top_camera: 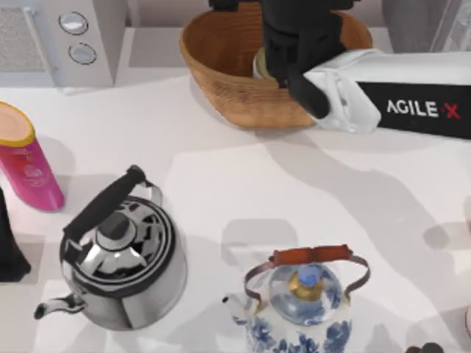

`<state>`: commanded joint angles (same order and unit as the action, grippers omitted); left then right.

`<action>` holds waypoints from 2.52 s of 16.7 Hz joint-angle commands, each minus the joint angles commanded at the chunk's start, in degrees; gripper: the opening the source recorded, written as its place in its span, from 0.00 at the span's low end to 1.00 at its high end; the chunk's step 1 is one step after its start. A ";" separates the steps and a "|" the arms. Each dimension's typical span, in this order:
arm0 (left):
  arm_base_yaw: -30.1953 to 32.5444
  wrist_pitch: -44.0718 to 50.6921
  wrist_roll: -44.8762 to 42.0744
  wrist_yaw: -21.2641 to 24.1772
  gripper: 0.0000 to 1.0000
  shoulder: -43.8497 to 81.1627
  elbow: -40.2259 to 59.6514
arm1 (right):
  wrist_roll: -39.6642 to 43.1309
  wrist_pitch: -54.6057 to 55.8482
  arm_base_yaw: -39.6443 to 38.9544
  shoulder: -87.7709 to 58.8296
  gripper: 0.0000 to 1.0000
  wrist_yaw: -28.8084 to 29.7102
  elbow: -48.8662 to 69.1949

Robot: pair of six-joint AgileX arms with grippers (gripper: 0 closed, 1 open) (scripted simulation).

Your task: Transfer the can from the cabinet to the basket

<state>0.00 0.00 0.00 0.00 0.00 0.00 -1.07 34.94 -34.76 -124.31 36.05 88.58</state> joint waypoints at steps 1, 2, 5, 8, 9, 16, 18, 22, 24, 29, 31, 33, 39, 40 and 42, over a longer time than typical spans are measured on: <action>0.00 0.00 0.00 0.00 1.00 0.00 0.00 | 0.00 0.00 0.00 0.00 1.00 0.00 0.00; 0.00 0.00 0.00 0.00 1.00 0.00 0.00 | 0.00 0.00 0.00 0.00 1.00 0.00 0.00; 0.00 0.00 0.00 0.00 1.00 0.00 0.00 | 0.00 0.00 0.00 0.00 1.00 0.00 0.00; 0.00 0.00 0.00 0.00 1.00 0.00 0.00 | 0.00 0.00 0.00 0.00 1.00 0.00 0.00; 0.00 0.00 0.00 0.00 1.00 0.00 0.00 | 0.00 0.00 0.00 0.00 1.00 0.00 0.00; 0.00 0.00 0.00 0.00 1.00 0.00 0.00 | 0.02 -0.82 0.69 2.70 1.00 -0.96 -2.16; 0.00 0.00 0.00 0.00 1.00 0.00 0.00 | 0.06 -2.03 1.88 6.84 1.00 -2.27 -5.26; 0.00 0.00 0.00 0.00 1.00 0.00 0.00 | 0.20 -5.89 5.69 20.67 1.00 -6.18 -14.96; 0.00 0.00 0.00 0.00 1.00 0.00 0.00 | 0.28 -8.43 8.21 29.74 1.00 -8.73 -21.34; 0.00 0.00 0.00 0.00 1.00 0.00 0.00 | 0.50 -15.84 15.63 55.90 1.00 -16.31 -40.14; 0.00 0.00 0.00 0.00 1.00 0.00 0.00 | 0.60 -19.06 18.85 67.20 1.00 -19.61 -48.22; 0.00 0.00 0.00 0.00 1.00 0.00 0.00 | 0.69 -22.26 22.06 79.68 1.00 -22.92 -56.24; 0.00 0.00 0.00 0.00 1.00 0.00 0.00 | 0.94 -30.71 30.52 111.38 1.00 -31.66 -78.55; 0.00 0.00 0.00 0.00 1.00 0.00 0.00 | 0.98 -31.80 31.61 114.92 1.00 -32.79 -81.34; 0.00 0.00 0.00 0.00 1.00 0.00 0.00 | 1.03 -33.57 33.39 120.39 1.00 -34.63 -85.59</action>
<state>0.00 0.00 0.00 0.00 0.00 0.00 -0.04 1.37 -1.37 -3.92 1.42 2.99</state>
